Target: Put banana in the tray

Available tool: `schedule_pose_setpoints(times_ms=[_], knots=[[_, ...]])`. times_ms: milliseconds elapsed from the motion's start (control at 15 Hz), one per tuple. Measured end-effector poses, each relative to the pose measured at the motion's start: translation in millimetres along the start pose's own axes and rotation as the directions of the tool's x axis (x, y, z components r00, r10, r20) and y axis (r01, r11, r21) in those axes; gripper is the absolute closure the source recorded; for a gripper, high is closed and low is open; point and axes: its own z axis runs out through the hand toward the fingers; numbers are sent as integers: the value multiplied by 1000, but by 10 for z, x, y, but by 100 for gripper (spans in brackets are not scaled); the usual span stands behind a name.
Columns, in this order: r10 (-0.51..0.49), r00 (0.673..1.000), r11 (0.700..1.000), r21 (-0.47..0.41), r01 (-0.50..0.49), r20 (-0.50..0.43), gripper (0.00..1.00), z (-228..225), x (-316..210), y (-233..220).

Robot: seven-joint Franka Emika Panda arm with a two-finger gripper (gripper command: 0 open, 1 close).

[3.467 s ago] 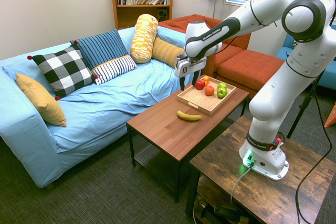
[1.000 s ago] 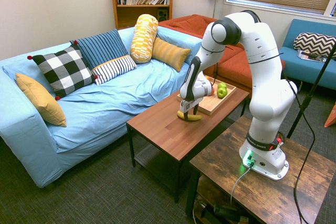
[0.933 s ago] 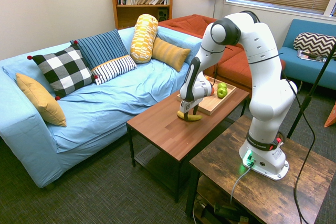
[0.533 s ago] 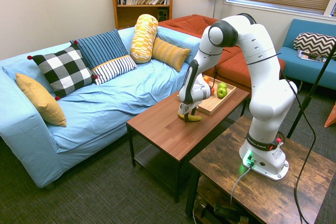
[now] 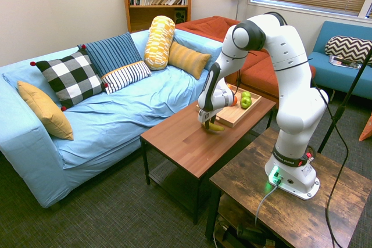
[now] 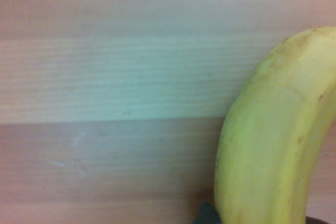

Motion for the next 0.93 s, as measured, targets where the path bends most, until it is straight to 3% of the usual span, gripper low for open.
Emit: schedule_pose_setpoints(times_ms=[400, 933], knots=[[146, 988, 989, 15, -145, -57, 100, -692, 674, 346], [333, 940, 943, 23, -333, -72, 100, -334, 1462, 867]])
